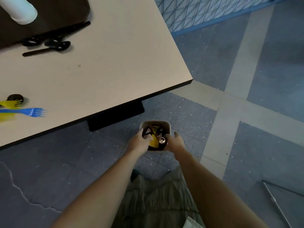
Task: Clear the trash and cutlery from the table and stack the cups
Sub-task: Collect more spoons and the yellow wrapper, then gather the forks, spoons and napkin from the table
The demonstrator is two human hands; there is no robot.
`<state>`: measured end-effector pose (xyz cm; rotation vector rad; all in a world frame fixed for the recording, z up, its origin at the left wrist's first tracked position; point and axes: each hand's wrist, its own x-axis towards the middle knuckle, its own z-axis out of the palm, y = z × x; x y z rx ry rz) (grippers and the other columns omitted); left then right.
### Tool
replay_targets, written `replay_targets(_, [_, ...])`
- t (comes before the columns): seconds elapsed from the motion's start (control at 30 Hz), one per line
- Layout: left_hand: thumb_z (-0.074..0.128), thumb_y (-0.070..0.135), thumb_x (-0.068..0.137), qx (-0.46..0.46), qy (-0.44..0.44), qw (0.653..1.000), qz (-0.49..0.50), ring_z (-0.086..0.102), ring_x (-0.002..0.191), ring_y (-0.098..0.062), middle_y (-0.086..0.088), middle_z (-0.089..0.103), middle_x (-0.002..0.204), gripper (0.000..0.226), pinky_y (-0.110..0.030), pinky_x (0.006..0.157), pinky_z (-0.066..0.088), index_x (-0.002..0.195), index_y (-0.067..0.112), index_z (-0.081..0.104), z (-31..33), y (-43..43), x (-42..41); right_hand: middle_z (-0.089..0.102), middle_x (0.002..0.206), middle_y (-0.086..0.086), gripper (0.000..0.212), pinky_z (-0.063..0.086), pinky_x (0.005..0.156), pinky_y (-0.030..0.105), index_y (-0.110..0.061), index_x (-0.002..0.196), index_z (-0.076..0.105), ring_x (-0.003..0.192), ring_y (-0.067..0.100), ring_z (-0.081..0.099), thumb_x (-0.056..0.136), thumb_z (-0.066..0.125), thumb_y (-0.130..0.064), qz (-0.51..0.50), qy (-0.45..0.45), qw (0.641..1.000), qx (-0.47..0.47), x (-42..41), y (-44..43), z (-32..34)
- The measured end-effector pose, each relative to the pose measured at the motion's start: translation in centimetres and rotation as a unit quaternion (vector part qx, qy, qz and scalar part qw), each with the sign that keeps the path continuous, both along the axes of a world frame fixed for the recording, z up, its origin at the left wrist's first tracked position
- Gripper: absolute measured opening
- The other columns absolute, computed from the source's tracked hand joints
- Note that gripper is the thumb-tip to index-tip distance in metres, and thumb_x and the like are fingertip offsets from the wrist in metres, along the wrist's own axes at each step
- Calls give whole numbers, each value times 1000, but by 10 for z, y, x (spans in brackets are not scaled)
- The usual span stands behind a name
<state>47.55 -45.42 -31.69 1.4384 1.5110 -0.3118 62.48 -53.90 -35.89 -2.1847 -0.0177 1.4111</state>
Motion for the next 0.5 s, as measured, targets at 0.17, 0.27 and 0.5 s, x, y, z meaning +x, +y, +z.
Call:
replay_targets(0.17, [58,41,105,46,-47,997,39,52,140,-27,-8,49,158,60,-40,112,45,159,25,39,61,-9,-7,56,143,9,61,50,102,39,-24,156,36,124,29,59,99,56,-29,112,-41,992,43,-13,-9,62])
replay_targets(0.27, [61,39,103,69,-67,994,55,55,137,-22,-6,48,158,61,-36,108,47,158,28,40,100,-14,-13,52,150,9,64,48,107,42,-24,158,32,129,28,56,99,58,-27,161,-70,982,69,-21,-7,105])
replay_targets(0.5, [64,38,102,135,-123,980,80,54,136,-12,0,48,158,61,-26,100,44,158,32,40,213,-25,-26,51,149,6,65,47,104,34,-25,158,33,130,23,55,99,61,-25,208,-104,959,163,-38,-3,222])
